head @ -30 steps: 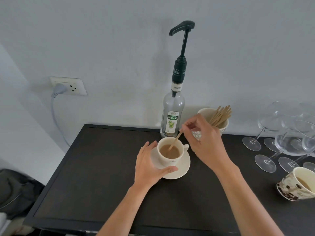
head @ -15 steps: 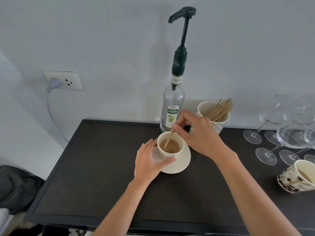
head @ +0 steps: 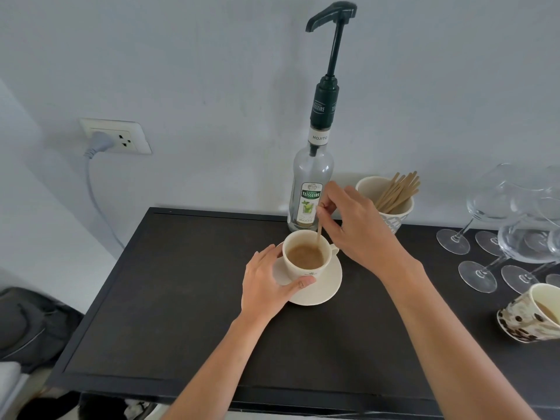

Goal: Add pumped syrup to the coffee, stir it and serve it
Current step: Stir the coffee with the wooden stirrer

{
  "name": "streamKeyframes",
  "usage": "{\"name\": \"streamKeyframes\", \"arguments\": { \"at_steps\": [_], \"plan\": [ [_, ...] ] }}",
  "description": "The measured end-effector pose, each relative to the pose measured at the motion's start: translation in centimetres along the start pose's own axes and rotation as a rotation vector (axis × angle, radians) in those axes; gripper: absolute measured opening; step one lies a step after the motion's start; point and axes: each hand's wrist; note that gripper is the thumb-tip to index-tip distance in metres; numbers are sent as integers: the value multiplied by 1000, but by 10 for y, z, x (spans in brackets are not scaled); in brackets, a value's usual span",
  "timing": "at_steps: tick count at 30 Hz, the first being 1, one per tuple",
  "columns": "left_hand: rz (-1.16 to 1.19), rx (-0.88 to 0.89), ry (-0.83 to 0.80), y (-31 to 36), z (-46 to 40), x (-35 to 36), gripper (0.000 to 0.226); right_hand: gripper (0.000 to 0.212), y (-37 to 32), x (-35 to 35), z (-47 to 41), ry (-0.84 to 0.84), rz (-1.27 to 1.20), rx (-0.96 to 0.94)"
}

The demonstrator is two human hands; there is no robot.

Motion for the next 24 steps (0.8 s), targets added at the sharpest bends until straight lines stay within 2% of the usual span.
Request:
{"name": "streamKeyframes", "arguments": {
  "at_steps": [5,10,15,20,24],
  "plan": [
    [-6,0,11,-4,-1,4,85,21,-11,2,0,-35,-276,71],
    [15,-2,34,-2,0,3,86,11,-1,2,-2,16,-3,-11],
    [28,5,63,2,1,1,88,17,-9,3,0,-17,-272,59],
    [0,22,56,0,1,2,88,11,1,3,-2,2,-39,3],
    [13,17,57,0,0,2,87,19,-7,3,-2,-25,-258,53]
  ]
}}
Point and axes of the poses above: each hand's wrist, its own z-axis away from the middle knuckle, its own x-axis out of the palm, y = z × x, and after that the axes turned 6 degrees about -z, right-handed
